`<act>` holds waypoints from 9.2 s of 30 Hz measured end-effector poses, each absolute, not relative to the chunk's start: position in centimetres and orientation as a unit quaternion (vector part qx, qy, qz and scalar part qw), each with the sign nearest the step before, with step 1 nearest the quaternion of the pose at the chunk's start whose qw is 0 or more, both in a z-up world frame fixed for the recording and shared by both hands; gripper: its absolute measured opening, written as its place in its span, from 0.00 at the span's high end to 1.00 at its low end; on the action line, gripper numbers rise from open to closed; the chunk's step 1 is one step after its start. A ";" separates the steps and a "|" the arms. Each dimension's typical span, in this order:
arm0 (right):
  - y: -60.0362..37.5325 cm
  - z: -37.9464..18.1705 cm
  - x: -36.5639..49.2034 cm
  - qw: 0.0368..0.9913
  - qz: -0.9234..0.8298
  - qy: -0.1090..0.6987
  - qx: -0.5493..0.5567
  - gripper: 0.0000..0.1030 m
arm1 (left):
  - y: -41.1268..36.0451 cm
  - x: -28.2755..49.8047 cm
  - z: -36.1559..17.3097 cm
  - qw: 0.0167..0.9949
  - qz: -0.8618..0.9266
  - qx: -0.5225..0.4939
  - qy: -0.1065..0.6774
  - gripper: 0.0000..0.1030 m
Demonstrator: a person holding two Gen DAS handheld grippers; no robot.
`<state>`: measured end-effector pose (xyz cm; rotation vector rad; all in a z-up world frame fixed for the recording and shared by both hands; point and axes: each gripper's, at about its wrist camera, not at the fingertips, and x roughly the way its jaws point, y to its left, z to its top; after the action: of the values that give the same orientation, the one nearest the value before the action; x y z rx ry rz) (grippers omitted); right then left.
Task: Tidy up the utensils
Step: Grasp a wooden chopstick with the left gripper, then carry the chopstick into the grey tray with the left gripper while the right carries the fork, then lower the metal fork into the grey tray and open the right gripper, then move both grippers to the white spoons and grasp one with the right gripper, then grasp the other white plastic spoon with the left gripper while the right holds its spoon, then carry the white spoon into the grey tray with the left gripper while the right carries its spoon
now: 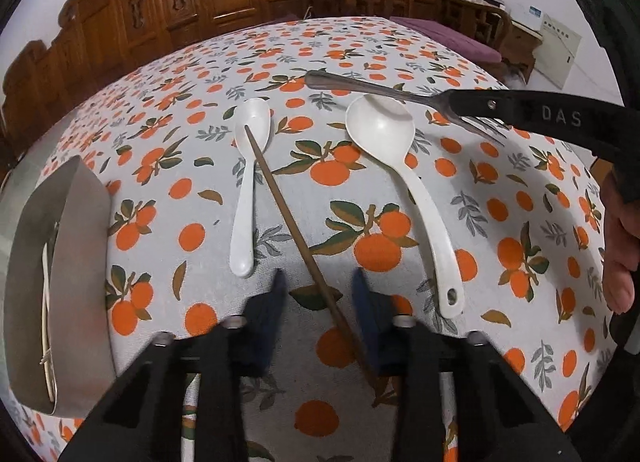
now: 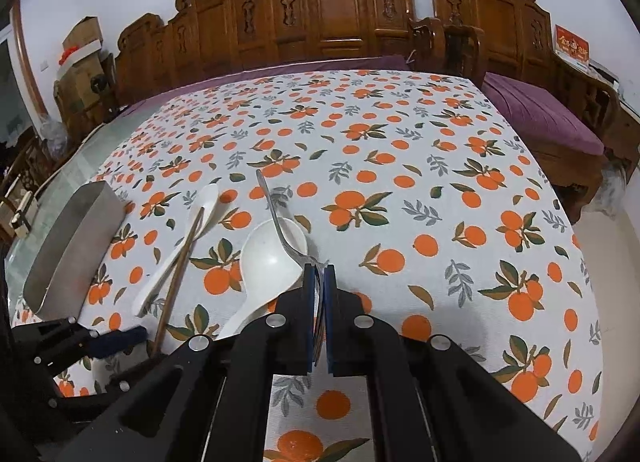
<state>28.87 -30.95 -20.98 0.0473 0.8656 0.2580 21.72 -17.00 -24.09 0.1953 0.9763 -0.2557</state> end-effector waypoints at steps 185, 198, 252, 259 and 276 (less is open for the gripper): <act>-24.1 -24.4 29.5 0.834 0.111 0.538 -0.054 0.41 | -5.1 24.8 -12.7 0.894 -0.122 0.052 0.428 0.08; -25.7 -24.5 28.4 0.836 0.122 0.531 -0.064 0.91 | -9.3 28.4 -16.4 0.869 -0.145 0.059 0.469 0.17; -22.8 -19.2 25.2 0.865 0.154 0.475 -0.046 0.95 | -6.8 26.7 -14.5 0.863 -0.153 0.047 0.480 0.93; -19.7 -16.5 24.9 0.872 0.174 0.455 -0.053 0.95 | -2.8 24.5 -12.3 0.875 -0.145 0.026 0.460 0.93; -11.7 -14.7 24.0 0.859 0.242 0.446 -0.065 0.95 | 5.7 24.3 -16.2 0.865 -0.083 -0.005 0.494 0.93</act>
<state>23.97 -11.67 -14.69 -0.1365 0.9367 0.5072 24.33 5.74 -16.23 -0.0108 1.0355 -0.1749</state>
